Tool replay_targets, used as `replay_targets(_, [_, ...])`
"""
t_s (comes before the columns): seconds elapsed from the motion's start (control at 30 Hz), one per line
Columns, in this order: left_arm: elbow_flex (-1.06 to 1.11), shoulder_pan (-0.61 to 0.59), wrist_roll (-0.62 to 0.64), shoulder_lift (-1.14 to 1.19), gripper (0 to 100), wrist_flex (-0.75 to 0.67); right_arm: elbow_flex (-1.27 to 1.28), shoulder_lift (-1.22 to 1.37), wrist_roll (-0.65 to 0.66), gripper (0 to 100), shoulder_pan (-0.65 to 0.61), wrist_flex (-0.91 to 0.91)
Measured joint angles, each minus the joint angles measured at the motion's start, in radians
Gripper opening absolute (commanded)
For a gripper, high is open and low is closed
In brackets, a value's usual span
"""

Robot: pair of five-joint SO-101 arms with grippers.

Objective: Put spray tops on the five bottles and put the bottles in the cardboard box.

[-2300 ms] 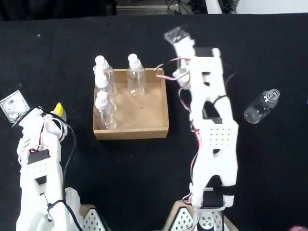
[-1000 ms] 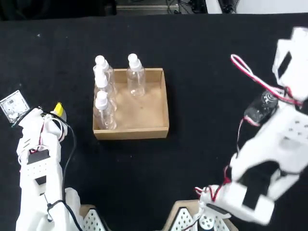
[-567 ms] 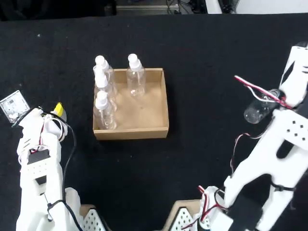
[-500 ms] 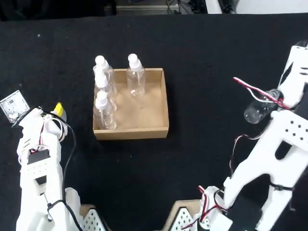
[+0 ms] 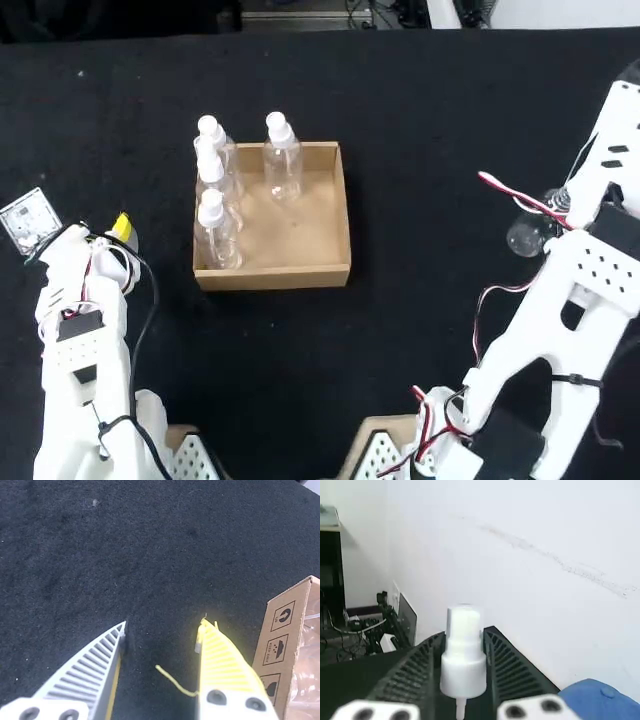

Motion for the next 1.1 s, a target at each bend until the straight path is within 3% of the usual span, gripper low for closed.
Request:
replay_targets(0.33, [0.0,0.0,0.0,0.0,20,0.0,0.002,0.083,-0.006,1.1,0.0,-0.089])
replay_targets(0.93, [0.0,0.0,0.0,0.0,20,0.0,0.1,0.083,0.055,1.1,0.0,-0.097])
replay_targets(1.1, [0.0,0.0,0.0,0.0,20,0.0,0.213,0.083,0.058,1.1,0.0,-0.241])
